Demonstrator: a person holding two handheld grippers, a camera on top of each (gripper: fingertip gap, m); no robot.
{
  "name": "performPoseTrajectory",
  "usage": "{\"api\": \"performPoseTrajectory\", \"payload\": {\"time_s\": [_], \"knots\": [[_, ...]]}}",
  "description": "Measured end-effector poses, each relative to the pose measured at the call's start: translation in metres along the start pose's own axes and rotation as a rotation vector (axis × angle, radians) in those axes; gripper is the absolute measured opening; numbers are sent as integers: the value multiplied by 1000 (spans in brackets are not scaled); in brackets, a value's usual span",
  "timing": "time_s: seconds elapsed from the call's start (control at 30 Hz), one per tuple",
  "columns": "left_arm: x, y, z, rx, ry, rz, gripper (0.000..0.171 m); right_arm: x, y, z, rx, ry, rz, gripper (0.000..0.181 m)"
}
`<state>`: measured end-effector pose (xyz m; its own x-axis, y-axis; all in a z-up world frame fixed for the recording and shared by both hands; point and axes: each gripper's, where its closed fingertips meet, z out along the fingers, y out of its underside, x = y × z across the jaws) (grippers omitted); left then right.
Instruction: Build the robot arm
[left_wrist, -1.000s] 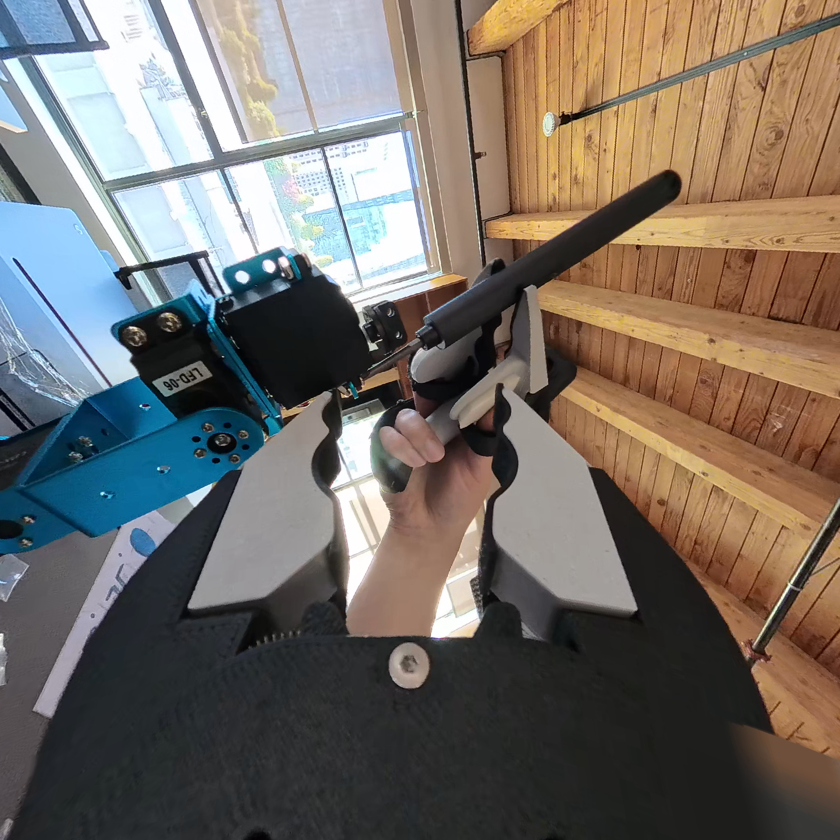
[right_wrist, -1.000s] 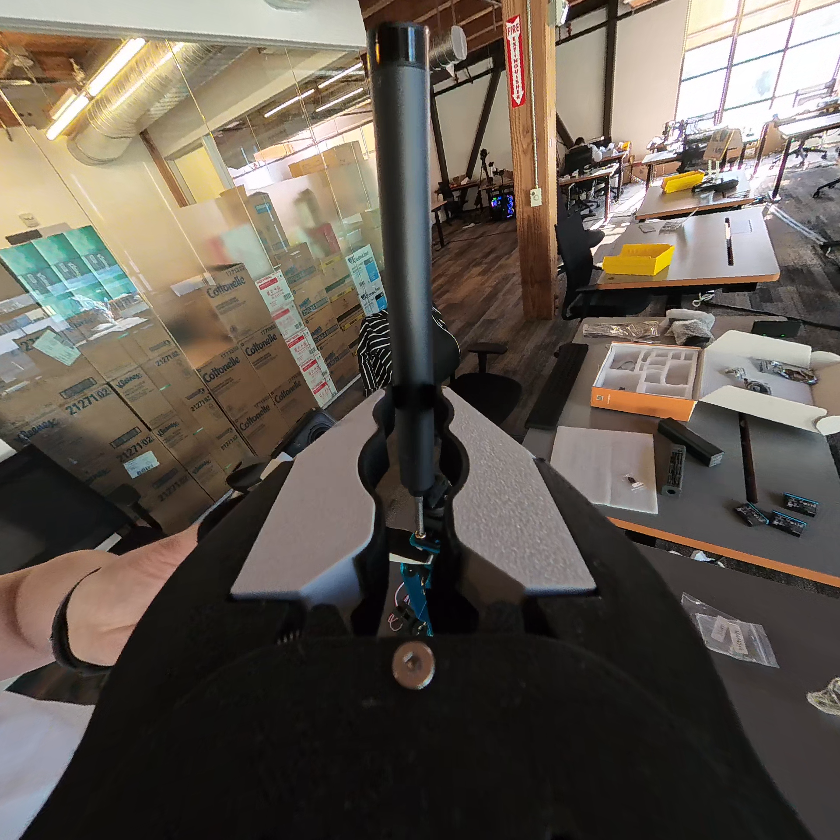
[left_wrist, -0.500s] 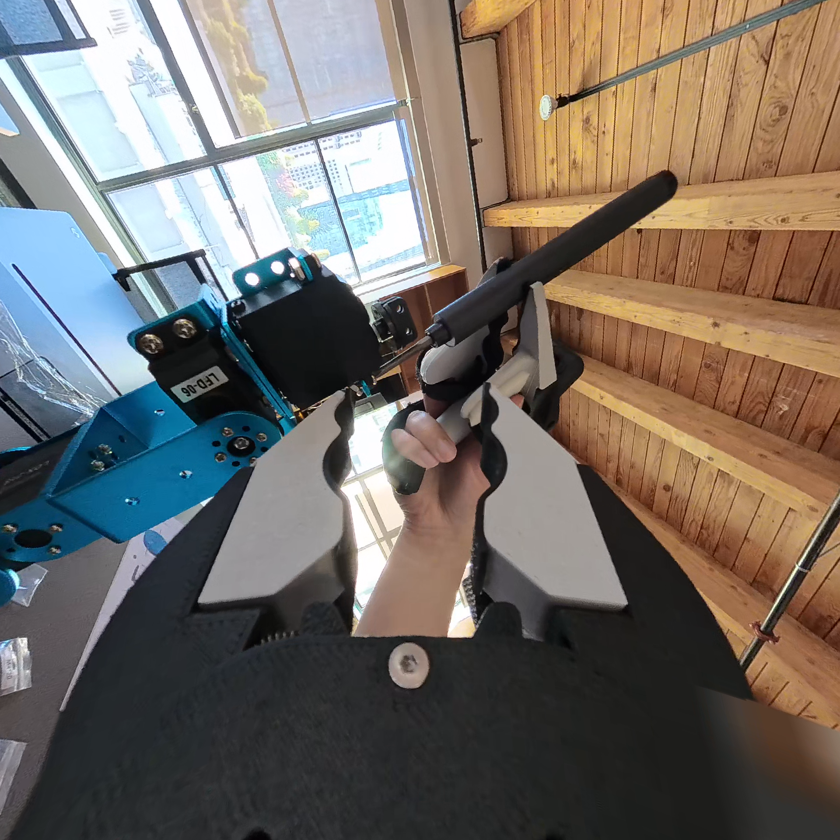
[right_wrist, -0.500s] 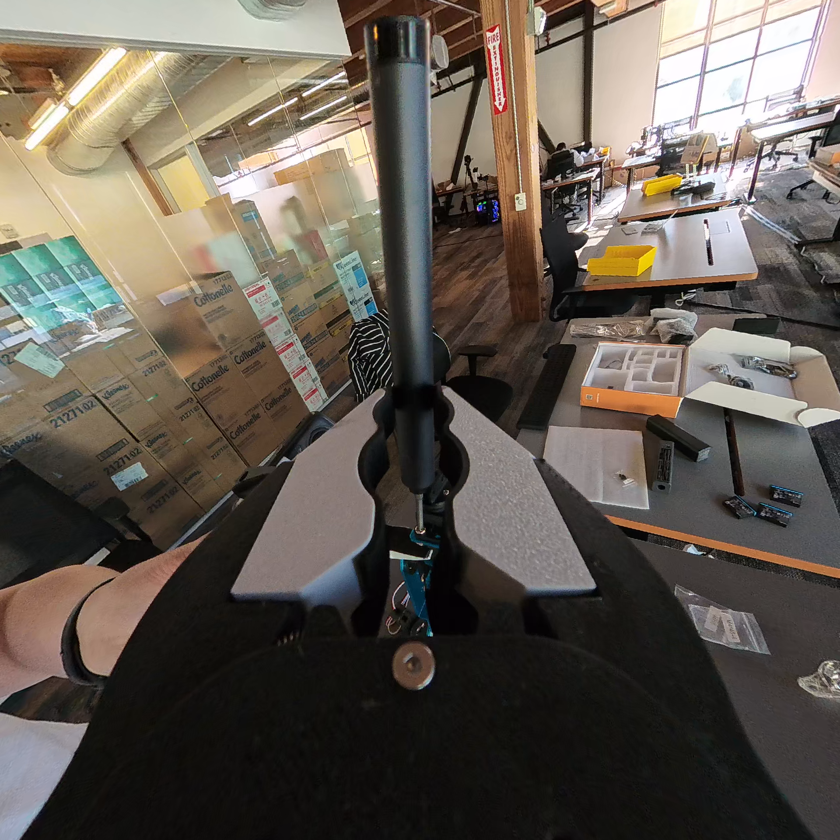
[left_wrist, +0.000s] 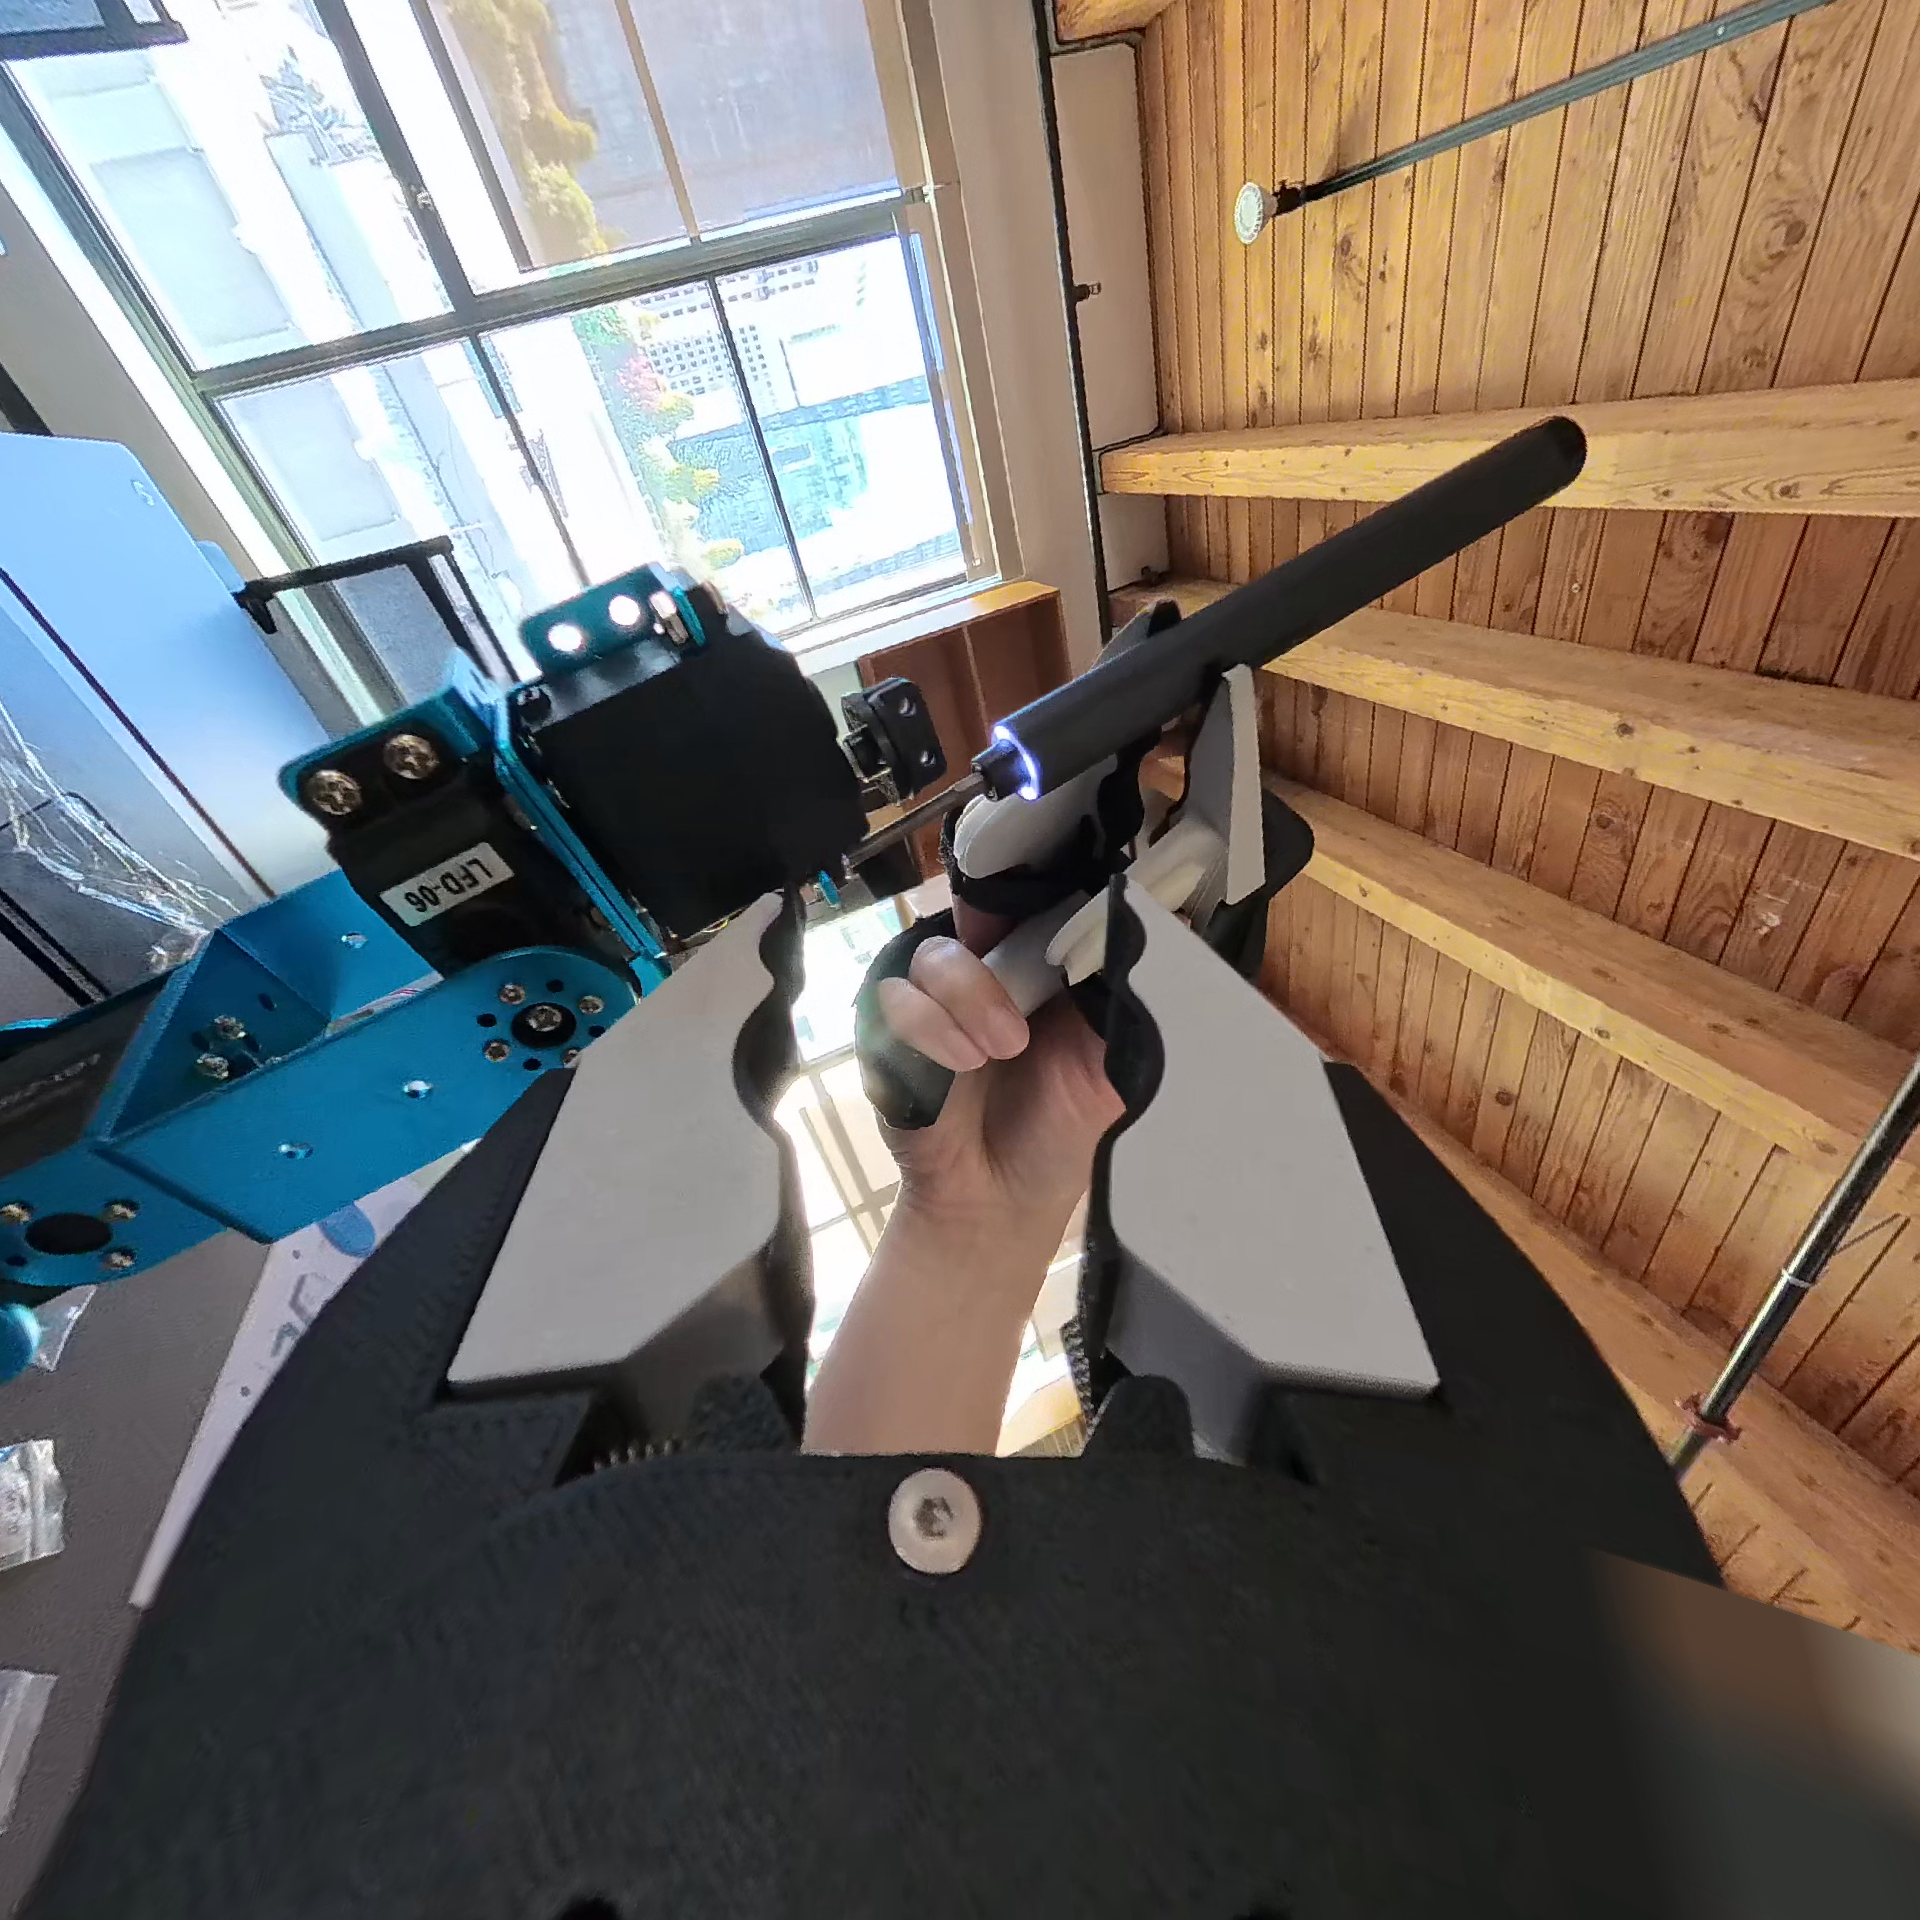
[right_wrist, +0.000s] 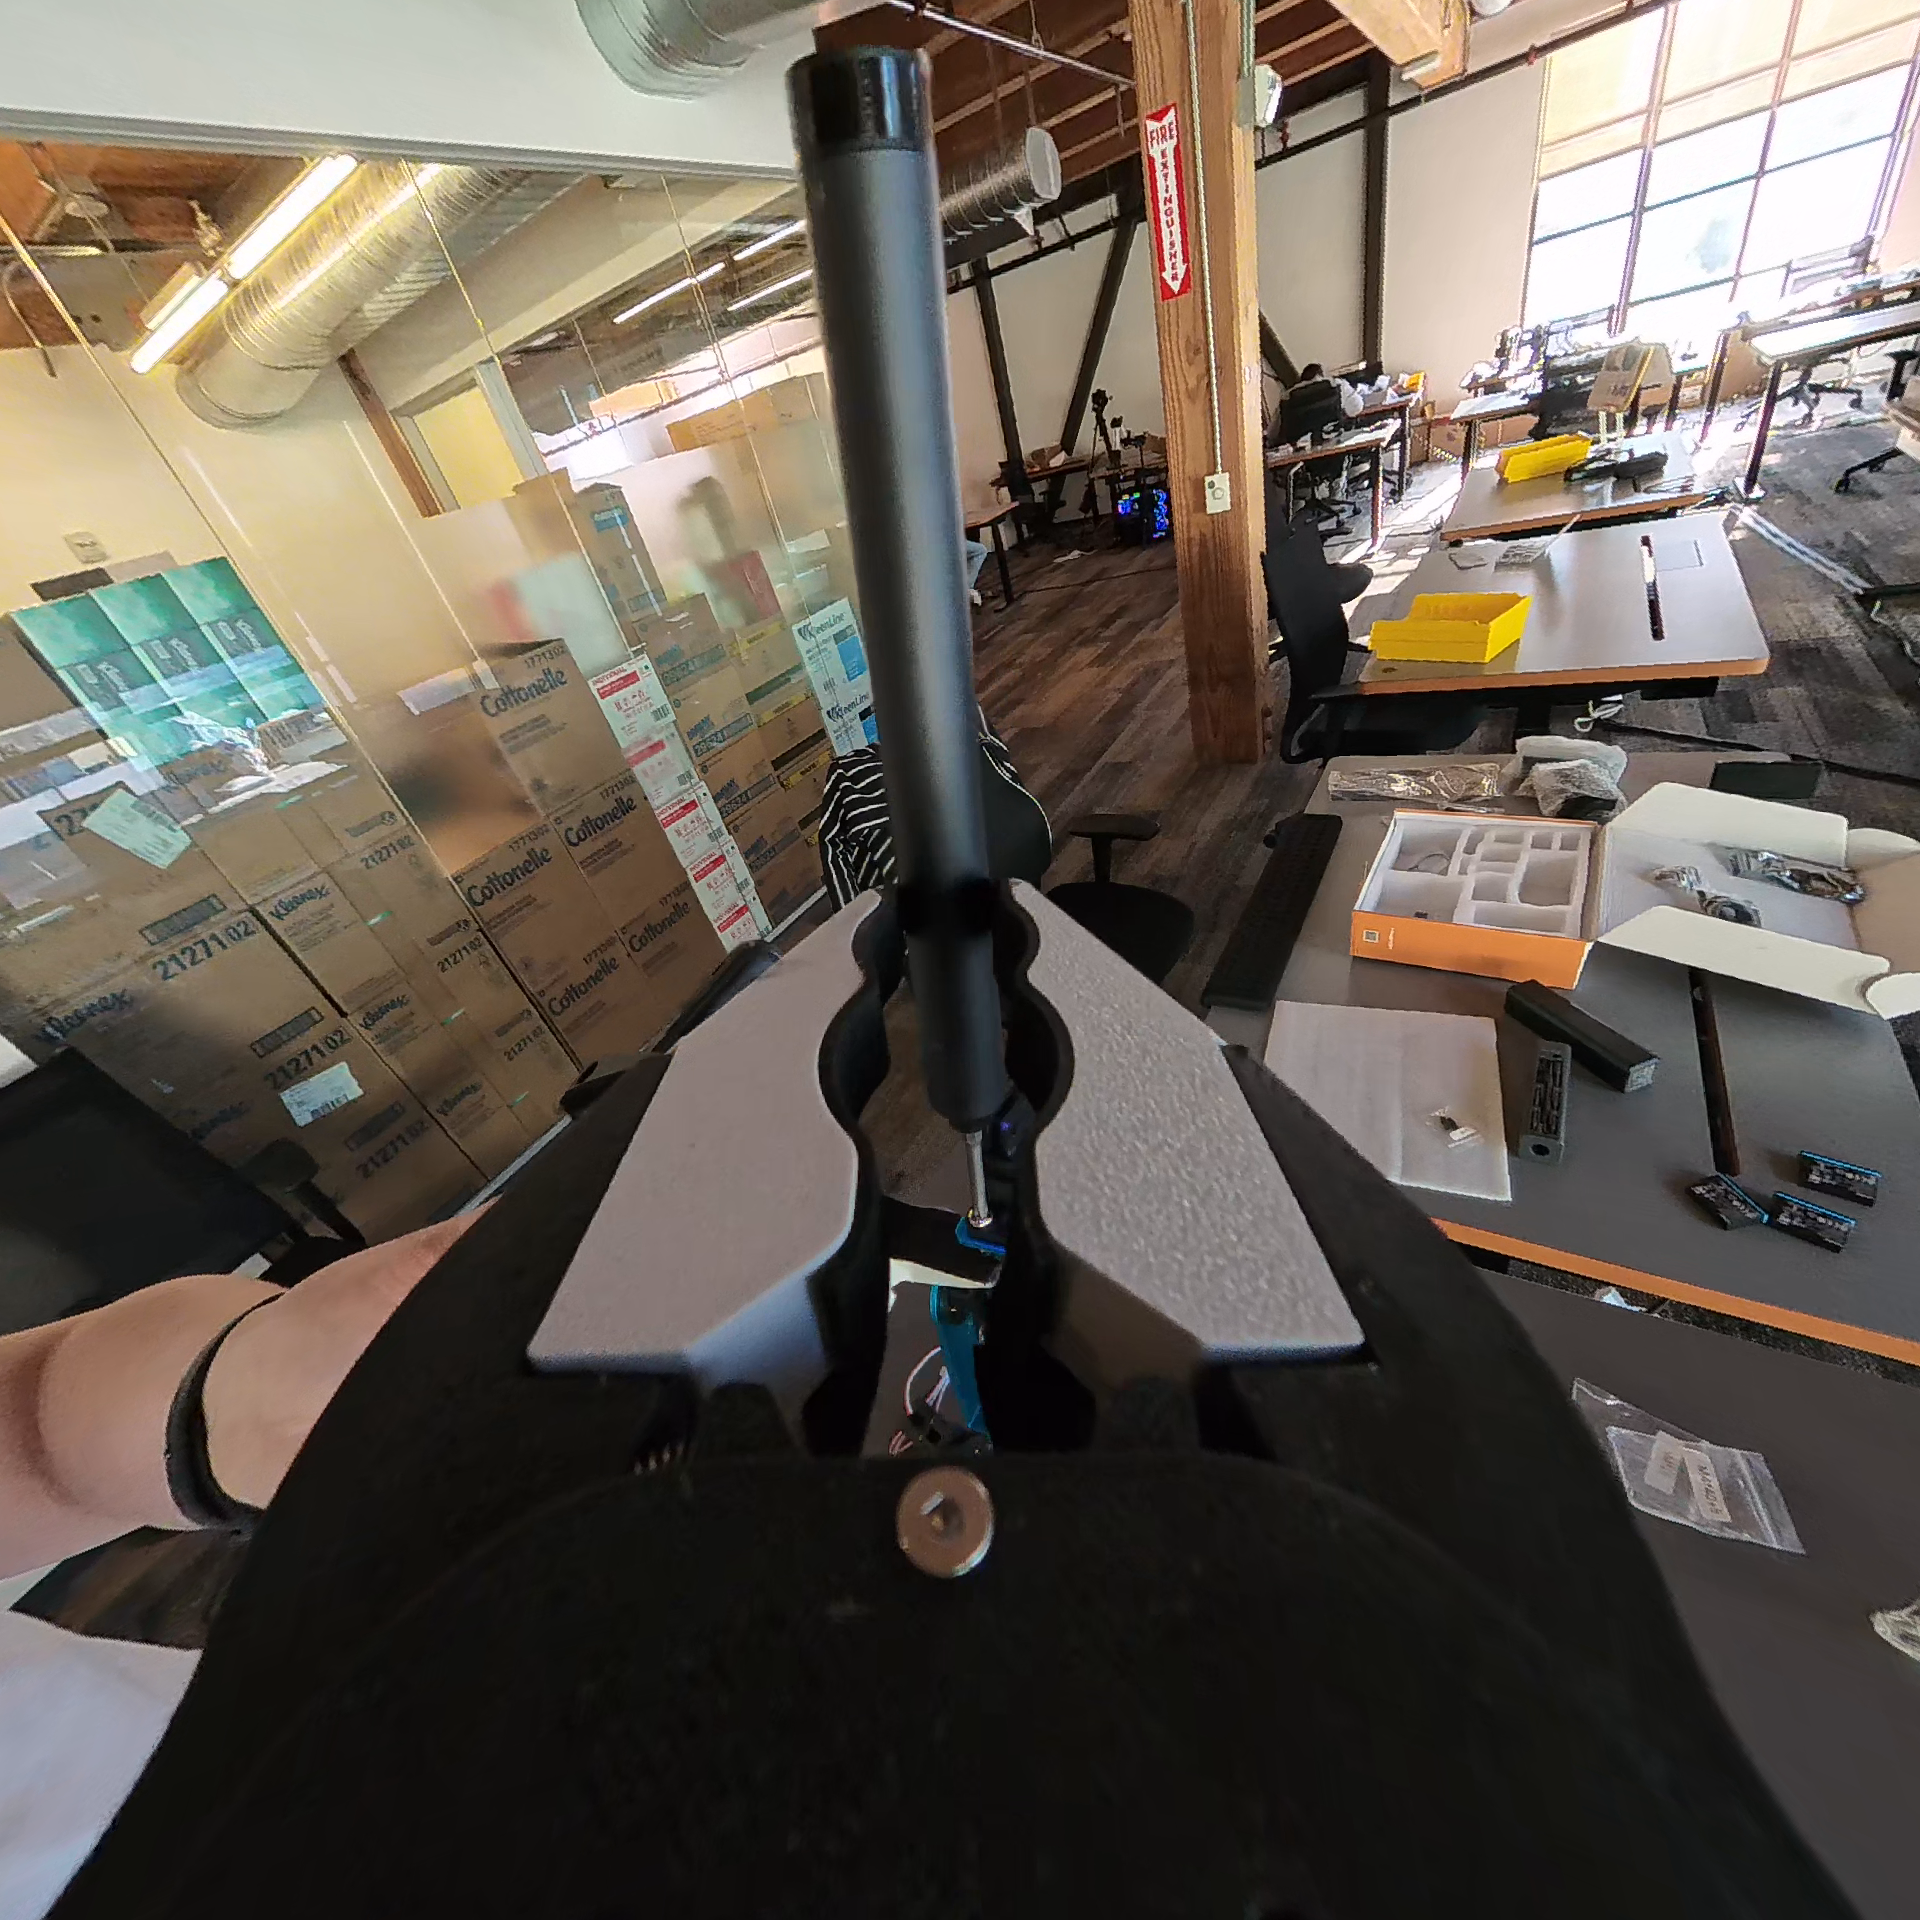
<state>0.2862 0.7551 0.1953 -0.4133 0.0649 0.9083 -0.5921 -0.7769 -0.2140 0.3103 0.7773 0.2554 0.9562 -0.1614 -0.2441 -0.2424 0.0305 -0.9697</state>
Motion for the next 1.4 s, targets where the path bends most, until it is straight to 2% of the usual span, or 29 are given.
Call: {"api": "performPoseTrajectory", "payload": {"time_s": [0.33,0.5,0.63,0.83,1.4], "knots": [[-2,-1,0,-7,16,-15,53,-2,0,-2,-2,1,-25,16],[-3,2,-1,-34,5,44,51,-3,0,-2,11,-10,-20,16],[0,2,-1,-30,11,66,56,-5,0,-2,11,-17,-21,16],[7,1,2,-19,5,90,73,-5,0,-3,9,-3,-30,16],[6,-1,2,-12,74,89,71,0,-1,-3,18,25,-22,16]]}}
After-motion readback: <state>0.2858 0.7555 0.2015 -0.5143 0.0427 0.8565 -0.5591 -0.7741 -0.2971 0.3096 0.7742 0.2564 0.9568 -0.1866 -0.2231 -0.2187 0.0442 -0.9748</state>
